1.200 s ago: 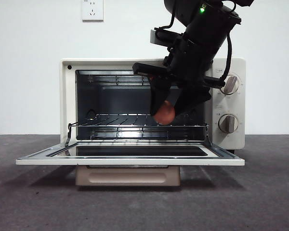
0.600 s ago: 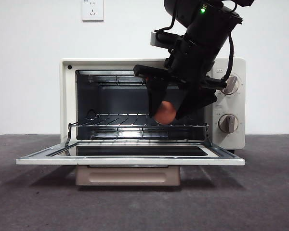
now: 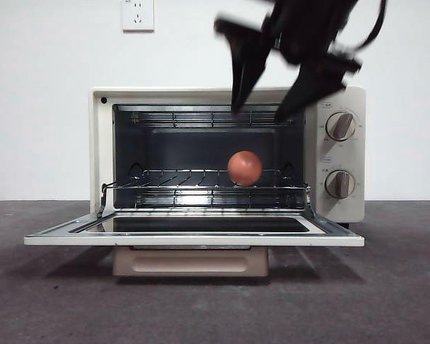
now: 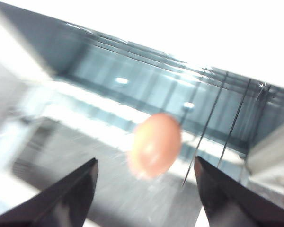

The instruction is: Eggoven

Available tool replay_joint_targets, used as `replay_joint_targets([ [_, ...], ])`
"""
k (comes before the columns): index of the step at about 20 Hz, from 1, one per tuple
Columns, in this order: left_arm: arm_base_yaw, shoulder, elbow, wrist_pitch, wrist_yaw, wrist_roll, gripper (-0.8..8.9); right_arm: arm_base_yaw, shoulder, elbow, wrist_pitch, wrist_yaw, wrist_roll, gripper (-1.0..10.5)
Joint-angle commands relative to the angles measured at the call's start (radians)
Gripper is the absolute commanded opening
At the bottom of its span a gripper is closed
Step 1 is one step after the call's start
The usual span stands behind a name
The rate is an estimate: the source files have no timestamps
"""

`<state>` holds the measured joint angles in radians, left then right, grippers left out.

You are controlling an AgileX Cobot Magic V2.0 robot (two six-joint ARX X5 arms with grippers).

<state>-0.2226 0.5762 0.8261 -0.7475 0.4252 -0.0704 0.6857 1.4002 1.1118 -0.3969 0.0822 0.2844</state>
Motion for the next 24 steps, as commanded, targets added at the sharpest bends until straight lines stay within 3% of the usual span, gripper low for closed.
replay_joint_targets([
  [1, 0.004, 0.055, -0.034, 0.076, 0.001, -0.029, 0.06, 0.037, -0.096, 0.014, -0.043, 0.004, -0.008, 3.2],
  [7, 0.039, 0.285, -0.204, 0.385, 0.008, -0.125, 0.06, 0.094, -0.428, 0.014, -0.273, 0.004, -0.012, 3.2],
  [13, 0.073, 0.598, -0.239, 0.608, 0.069, -0.144, 0.06, 0.094, -0.655, 0.014, -0.405, 0.006, -0.011, 3.2],
  [22, 0.079, 0.932, -0.239, 0.789, 0.071, -0.163, 0.06, 0.094, -0.764, 0.014, -0.484, 0.058, -0.003, 3.2],
  [24, 0.073, 0.964, -0.239, 0.805, 0.115, -0.163, 0.06, 0.094, -0.764, 0.014, -0.488, 0.058, -0.003, 3.2],
])
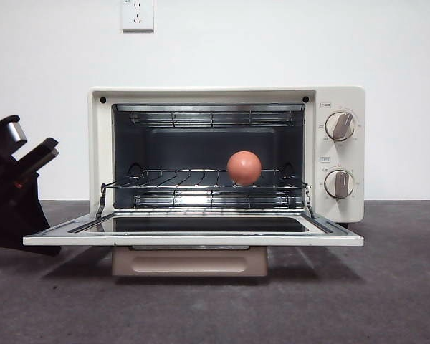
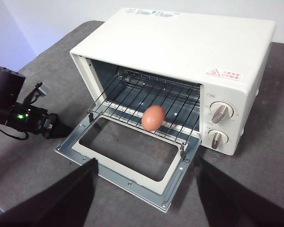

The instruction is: Eggoven

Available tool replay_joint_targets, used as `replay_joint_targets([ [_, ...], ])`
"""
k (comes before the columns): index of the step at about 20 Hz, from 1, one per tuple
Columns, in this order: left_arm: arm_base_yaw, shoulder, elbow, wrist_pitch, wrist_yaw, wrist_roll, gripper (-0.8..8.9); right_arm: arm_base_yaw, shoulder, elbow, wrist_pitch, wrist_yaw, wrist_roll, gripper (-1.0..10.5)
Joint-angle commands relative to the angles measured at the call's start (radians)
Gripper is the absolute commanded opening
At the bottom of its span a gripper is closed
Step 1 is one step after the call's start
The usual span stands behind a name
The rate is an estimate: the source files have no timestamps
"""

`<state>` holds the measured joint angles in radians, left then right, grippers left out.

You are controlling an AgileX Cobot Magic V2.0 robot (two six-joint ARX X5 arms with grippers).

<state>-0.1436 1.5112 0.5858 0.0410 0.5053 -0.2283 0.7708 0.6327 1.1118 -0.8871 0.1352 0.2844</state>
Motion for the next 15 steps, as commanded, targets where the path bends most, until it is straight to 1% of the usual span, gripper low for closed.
replay_joint_targets([
  [1, -0.007, 0.047, 0.001, 0.026, 0.079, -0.005, 0.06, 0.009, 0.004, 0.014, 0.003, 0.005, -0.004, 3.2],
  [3, -0.007, 0.079, 0.001, 0.037, 0.157, -0.005, 0.06, 0.009, 0.005, 0.014, 0.002, 0.024, -0.004, 3.2],
  [6, -0.007, 0.096, 0.001, 0.036, 0.228, -0.001, 0.06, 0.009, 0.005, 0.014, 0.002, 0.025, -0.004, 3.2],
  [8, 0.009, 0.096, 0.002, 0.057, 0.304, -0.011, 0.06, 0.009, 0.005, 0.014, 0.002, 0.025, -0.004, 3.2],
  [11, 0.044, 0.096, 0.002, 0.115, 0.392, -0.061, 0.06, 0.009, 0.005, 0.014, 0.002, 0.025, -0.004, 3.2],
  [15, 0.091, 0.096, 0.002, 0.243, 0.469, -0.163, 0.06, 0.009, 0.005, 0.014, 0.002, 0.028, 0.002, 3.2],
])
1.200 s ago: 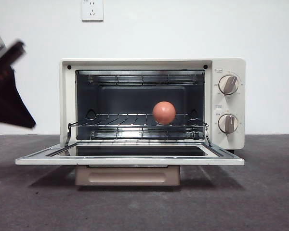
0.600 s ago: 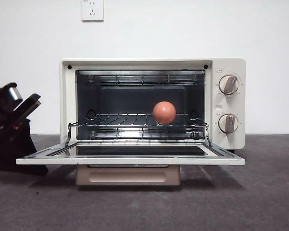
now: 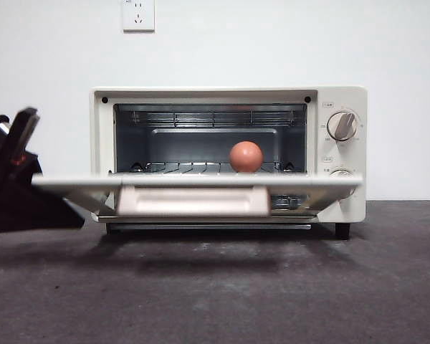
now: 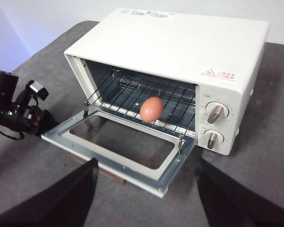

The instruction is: Eggoven

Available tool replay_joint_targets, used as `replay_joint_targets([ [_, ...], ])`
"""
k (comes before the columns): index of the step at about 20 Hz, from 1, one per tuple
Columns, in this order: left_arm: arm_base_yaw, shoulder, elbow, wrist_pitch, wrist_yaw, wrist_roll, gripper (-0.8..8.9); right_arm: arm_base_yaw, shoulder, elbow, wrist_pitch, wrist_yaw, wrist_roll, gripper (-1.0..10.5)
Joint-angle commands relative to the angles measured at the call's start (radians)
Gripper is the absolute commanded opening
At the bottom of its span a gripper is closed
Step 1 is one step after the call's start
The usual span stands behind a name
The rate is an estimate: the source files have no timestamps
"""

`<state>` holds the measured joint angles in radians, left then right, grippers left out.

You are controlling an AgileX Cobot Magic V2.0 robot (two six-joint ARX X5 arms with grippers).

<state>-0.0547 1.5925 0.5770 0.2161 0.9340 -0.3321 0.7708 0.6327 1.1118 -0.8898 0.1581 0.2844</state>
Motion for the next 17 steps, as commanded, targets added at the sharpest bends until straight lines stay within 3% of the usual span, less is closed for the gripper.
replay_joint_targets([
  [1, 0.006, 0.014, 0.011, 0.114, 0.044, -0.095, 0.06, 0.009, 0.005, 0.014, 0.005, 0.005, 0.004, 3.2],
  [5, 0.008, 0.014, 0.011, 0.38, 0.038, -0.264, 0.06, 0.009, 0.005, 0.014, 0.005, 0.008, 0.022, 3.2],
  [8, 0.008, 0.014, 0.017, 0.577, -0.03, -0.382, 0.06, 0.009, 0.005, 0.014, -0.002, 0.007, 0.031, 3.2],
  [17, 0.0, -0.038, 0.032, 0.564, -0.055, -0.41, 0.07, 0.009, 0.006, 0.014, -0.035, 0.007, 0.032, 3.2],
])
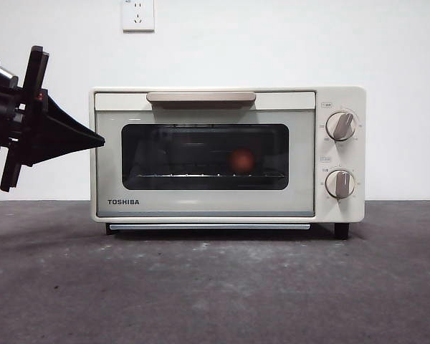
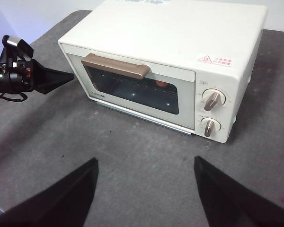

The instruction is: Eggoven

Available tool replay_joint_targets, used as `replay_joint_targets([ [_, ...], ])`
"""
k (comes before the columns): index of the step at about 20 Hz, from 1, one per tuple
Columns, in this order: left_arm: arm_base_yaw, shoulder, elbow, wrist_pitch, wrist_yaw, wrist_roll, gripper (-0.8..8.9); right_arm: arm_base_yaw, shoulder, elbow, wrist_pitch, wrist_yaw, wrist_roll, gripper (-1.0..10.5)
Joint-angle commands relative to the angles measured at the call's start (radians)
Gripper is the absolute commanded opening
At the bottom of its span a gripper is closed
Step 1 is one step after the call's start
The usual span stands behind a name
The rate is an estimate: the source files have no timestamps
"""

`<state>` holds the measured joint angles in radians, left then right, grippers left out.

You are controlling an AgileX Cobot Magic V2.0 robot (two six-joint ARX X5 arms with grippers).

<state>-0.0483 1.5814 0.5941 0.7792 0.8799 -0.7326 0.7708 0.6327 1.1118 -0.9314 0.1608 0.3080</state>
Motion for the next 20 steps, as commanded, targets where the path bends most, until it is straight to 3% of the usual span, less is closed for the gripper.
replay_joint_targets([
  [1, -0.007, -0.045, 0.014, -0.01, -0.001, -0.009, 0.07, 0.009, 0.006, 0.014, 0.006, 0.005, 0.008, 3.2],
  [4, -0.009, -0.122, 0.014, -0.063, -0.002, -0.003, 0.07, 0.009, 0.007, 0.014, 0.003, 0.005, 0.005, 3.2],
  [8, -0.025, -0.267, 0.015, -0.213, -0.034, 0.064, 0.07, 0.008, 0.015, 0.013, -0.002, 0.013, -0.008, 3.2],
  [13, -0.062, -0.489, 0.017, -0.527, -0.172, 0.224, 0.07, 0.009, 0.012, -0.025, 0.024, 0.084, -0.014, 2.8],
  [20, -0.102, -0.763, 0.035, -0.864, -0.375, 0.365, 0.07, 0.009, -0.048, -0.241, 0.255, 0.066, -0.022, 1.9],
])
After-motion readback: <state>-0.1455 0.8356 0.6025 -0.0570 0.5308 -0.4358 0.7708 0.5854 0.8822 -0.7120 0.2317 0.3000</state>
